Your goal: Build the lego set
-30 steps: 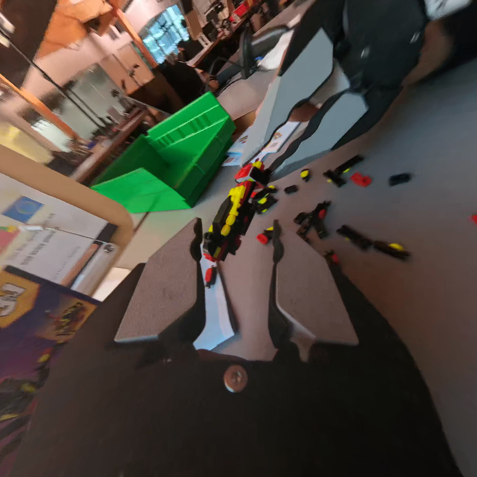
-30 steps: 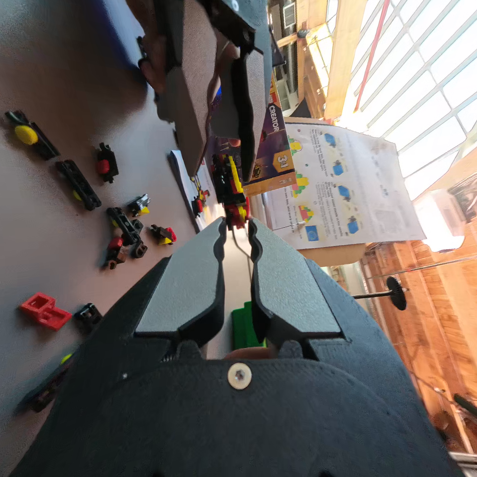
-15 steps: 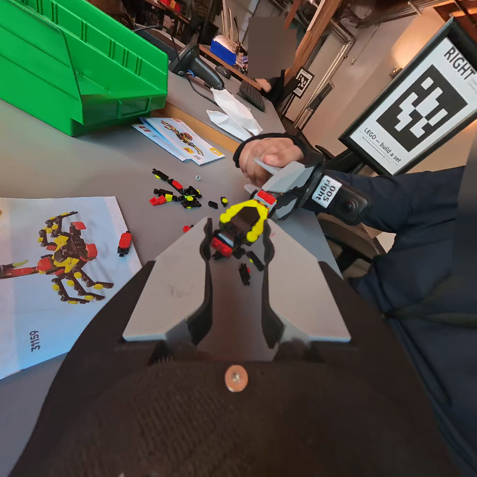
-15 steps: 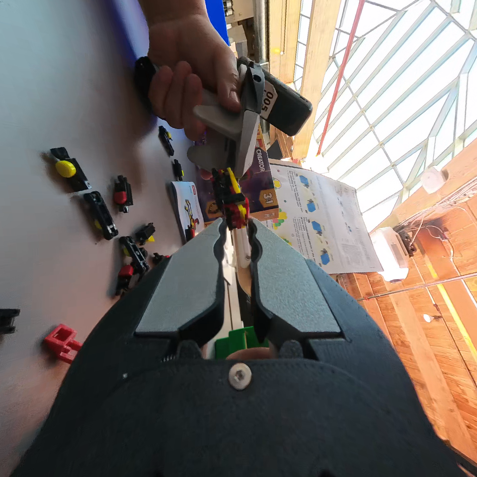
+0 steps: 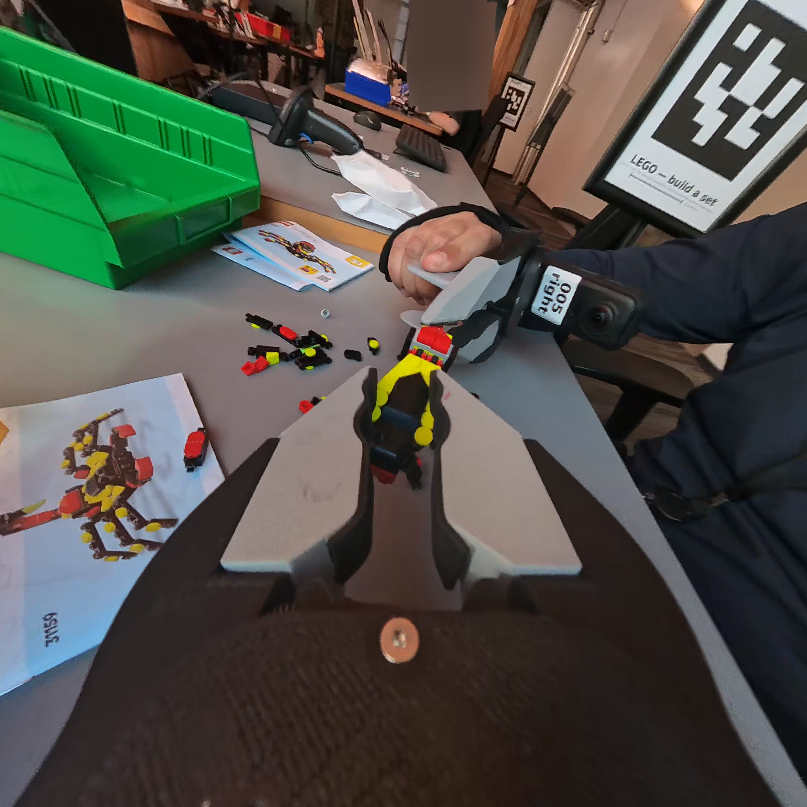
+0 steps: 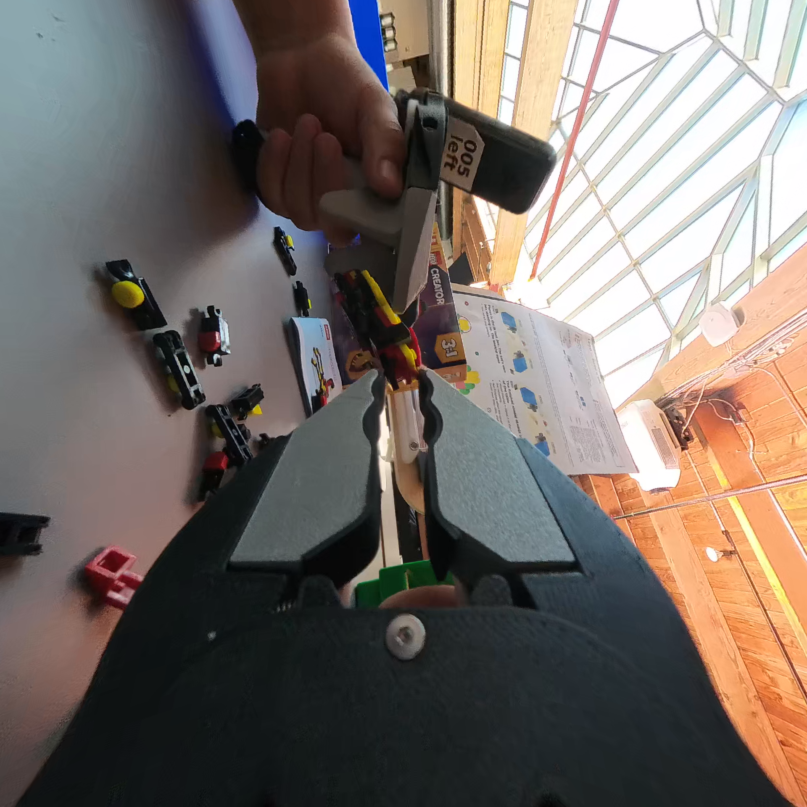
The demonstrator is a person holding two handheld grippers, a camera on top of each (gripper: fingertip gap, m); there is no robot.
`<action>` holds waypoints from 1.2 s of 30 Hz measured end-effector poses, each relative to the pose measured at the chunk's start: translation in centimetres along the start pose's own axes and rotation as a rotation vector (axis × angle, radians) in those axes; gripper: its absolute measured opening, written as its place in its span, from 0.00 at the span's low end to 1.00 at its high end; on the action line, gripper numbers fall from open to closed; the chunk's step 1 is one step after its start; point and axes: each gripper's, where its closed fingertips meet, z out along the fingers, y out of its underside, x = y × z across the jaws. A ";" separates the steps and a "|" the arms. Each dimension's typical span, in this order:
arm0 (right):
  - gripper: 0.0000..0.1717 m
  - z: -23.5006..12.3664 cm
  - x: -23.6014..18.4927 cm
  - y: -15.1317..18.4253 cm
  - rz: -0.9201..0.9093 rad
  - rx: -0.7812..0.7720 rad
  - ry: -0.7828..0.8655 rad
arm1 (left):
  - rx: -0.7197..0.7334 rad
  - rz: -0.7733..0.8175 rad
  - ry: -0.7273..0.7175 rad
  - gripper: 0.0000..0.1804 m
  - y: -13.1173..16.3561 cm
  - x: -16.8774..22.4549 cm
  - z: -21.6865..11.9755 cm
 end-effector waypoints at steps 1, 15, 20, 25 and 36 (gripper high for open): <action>0.07 0.0 0.1 0.2 0.002 -0.006 0.007 | 0.009 0.029 -0.023 0.12 -0.2 -0.1 0.1; 0.00 0.4 -0.7 0.1 0.058 0.020 -0.039 | 0.006 0.179 -0.148 0.00 -0.3 -0.6 0.7; 0.00 -0.1 2.1 3.0 0.248 -0.070 0.058 | 0.063 0.130 -0.169 0.00 -1.0 -1.3 0.0; 0.00 -1.0 4.8 7.9 0.493 -0.219 0.176 | 0.146 0.105 -0.205 0.02 -2.1 -2.1 -0.9; 0.00 -0.3 0.8 11.6 0.538 -0.445 0.034 | 0.141 0.241 -0.289 0.05 -2.0 -1.5 -0.8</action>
